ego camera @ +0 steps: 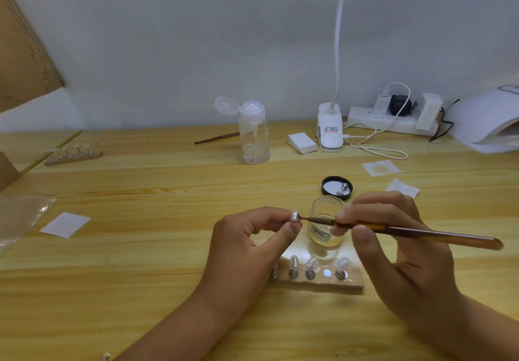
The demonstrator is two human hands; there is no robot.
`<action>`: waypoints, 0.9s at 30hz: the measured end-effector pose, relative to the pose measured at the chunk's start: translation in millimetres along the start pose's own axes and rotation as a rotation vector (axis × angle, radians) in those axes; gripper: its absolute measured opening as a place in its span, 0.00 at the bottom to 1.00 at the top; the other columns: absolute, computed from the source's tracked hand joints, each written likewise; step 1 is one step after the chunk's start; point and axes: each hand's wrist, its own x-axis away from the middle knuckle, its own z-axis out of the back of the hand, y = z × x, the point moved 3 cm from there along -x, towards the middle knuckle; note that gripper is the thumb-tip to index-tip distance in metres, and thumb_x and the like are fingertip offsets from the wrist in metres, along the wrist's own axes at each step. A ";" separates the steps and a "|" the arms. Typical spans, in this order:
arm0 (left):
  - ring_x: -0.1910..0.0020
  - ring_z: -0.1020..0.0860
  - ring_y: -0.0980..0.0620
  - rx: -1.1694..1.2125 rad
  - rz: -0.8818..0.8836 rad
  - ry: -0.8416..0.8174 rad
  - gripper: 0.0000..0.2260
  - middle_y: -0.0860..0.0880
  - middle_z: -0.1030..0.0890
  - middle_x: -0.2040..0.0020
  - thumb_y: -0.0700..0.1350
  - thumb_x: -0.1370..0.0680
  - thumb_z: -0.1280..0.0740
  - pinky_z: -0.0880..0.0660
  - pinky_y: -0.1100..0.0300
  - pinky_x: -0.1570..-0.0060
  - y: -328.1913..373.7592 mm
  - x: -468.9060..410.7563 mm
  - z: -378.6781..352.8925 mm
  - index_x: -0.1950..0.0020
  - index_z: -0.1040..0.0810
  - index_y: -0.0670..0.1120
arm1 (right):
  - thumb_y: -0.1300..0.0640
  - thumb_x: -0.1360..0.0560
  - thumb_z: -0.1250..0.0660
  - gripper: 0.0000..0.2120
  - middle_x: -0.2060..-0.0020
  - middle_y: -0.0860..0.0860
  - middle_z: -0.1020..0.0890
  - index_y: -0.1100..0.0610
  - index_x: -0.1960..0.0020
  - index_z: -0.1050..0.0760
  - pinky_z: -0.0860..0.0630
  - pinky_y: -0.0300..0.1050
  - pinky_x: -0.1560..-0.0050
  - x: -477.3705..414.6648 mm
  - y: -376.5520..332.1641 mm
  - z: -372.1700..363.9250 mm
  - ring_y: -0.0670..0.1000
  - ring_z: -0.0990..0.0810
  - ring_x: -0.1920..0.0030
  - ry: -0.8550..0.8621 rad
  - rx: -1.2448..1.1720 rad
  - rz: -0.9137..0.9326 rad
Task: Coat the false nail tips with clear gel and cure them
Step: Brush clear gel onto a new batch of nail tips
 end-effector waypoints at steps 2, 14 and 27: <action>0.57 0.18 0.63 0.010 0.005 0.006 0.04 0.62 0.15 0.59 0.45 0.27 0.25 0.30 0.77 0.56 0.2 -0.1 0.2 0.56 0.14 0.55 | 0.48 0.17 0.42 0.11 0.56 0.44 0.18 0.48 0.51 0.22 0.27 0.58 0.52 0.4 -1.7 -0.7 0.48 0.22 0.48 -0.014 -0.024 0.014; 0.52 0.18 0.57 0.021 -0.056 -0.157 0.02 0.59 0.15 0.57 0.48 0.29 0.24 0.26 0.55 0.52 7.5 6.2 -7.2 0.58 0.15 0.52 | 0.56 0.20 0.41 0.08 0.59 0.51 0.18 0.52 0.50 0.23 0.26 0.41 0.48 -6.1 8.3 7.8 0.53 0.18 0.53 0.084 -0.065 -0.160; 0.46 0.23 0.55 -0.126 -0.128 -0.317 0.03 0.59 0.19 0.54 0.48 0.32 0.25 0.29 0.48 0.44 9.7 8.7 -21.4 0.60 0.16 0.54 | 0.58 0.20 0.41 0.07 0.58 0.55 0.19 0.55 0.50 0.24 0.27 0.33 0.49 -7.2 10.3 6.3 0.46 0.18 0.55 0.089 -0.072 -0.162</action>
